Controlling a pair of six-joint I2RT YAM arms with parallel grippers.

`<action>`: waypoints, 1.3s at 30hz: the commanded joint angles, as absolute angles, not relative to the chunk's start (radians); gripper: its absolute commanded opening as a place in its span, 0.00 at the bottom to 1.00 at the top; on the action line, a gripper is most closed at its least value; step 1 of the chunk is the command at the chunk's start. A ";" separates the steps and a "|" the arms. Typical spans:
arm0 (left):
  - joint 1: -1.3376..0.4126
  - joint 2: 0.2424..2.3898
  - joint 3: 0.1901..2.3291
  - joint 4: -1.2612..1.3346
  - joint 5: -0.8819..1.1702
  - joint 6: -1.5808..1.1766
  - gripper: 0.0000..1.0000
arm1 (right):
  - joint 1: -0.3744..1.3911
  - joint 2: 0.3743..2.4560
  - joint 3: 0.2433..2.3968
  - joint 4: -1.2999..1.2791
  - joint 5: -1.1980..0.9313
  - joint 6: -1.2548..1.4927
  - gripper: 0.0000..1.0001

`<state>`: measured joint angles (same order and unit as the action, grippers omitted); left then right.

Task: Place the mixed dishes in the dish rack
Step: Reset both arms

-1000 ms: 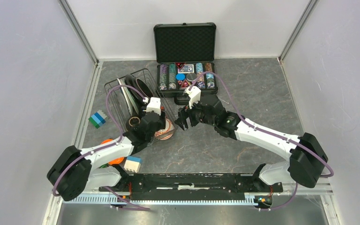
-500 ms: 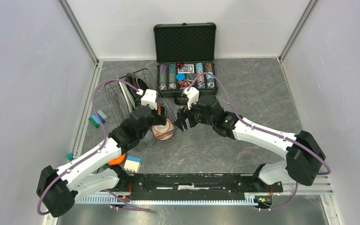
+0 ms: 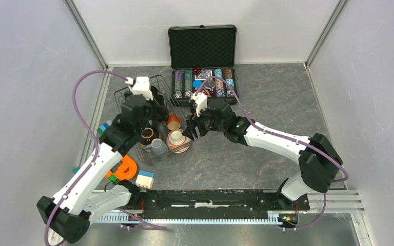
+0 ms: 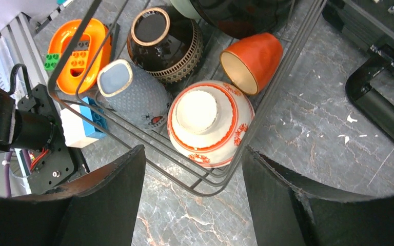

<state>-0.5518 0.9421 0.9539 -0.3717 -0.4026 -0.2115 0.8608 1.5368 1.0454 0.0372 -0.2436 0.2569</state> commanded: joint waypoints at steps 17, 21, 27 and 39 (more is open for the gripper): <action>-0.341 1.319 1.116 -0.291 -0.071 -0.263 0.94 | 0.857 1.530 1.095 0.052 -0.250 0.249 0.77; -0.341 1.296 1.117 -0.253 0.032 -0.261 0.94 | 0.856 1.530 1.093 0.052 -0.239 0.249 0.78; -0.341 1.272 1.134 -0.317 0.009 -0.227 0.97 | 0.856 1.524 1.090 0.051 -0.215 0.246 0.79; -0.342 1.151 1.157 -0.376 -0.041 -0.177 1.00 | 0.856 1.547 1.129 0.035 -0.200 0.211 0.77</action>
<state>-0.3443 1.2041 1.1076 -0.3668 -0.0261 -0.2222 0.8608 1.5536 1.0889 0.0212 -0.2260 0.2337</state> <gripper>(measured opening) 0.994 0.774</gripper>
